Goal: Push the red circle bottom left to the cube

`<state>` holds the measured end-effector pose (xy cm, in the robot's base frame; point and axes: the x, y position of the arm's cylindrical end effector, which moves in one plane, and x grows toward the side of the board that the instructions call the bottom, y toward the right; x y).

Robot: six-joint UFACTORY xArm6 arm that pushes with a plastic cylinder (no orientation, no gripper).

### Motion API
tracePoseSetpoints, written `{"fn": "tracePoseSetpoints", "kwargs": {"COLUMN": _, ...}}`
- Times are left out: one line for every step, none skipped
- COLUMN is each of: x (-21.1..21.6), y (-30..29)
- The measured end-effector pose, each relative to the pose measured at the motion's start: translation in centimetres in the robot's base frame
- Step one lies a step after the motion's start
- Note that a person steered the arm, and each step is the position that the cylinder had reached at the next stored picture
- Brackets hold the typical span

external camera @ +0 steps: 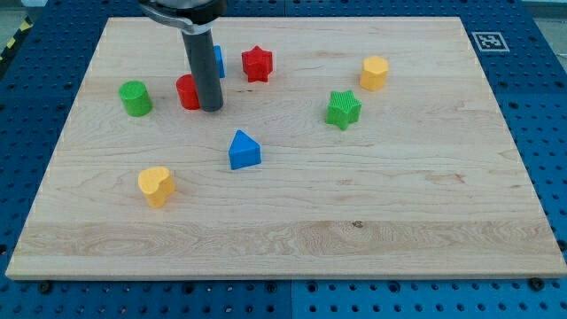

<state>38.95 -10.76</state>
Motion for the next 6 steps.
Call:
{"fn": "tracePoseSetpoints", "kwargs": {"x": 0.0, "y": -1.4}}
{"fn": "tracePoseSetpoints", "kwargs": {"x": 0.3, "y": -3.6}}
{"fn": "tracePoseSetpoints", "kwargs": {"x": 0.4, "y": -5.1}}
{"fn": "tracePoseSetpoints", "kwargs": {"x": 0.4, "y": -6.3}}
{"fn": "tracePoseSetpoints", "kwargs": {"x": 0.4, "y": -6.4}}
{"fn": "tracePoseSetpoints", "kwargs": {"x": -0.2, "y": -6.4}}
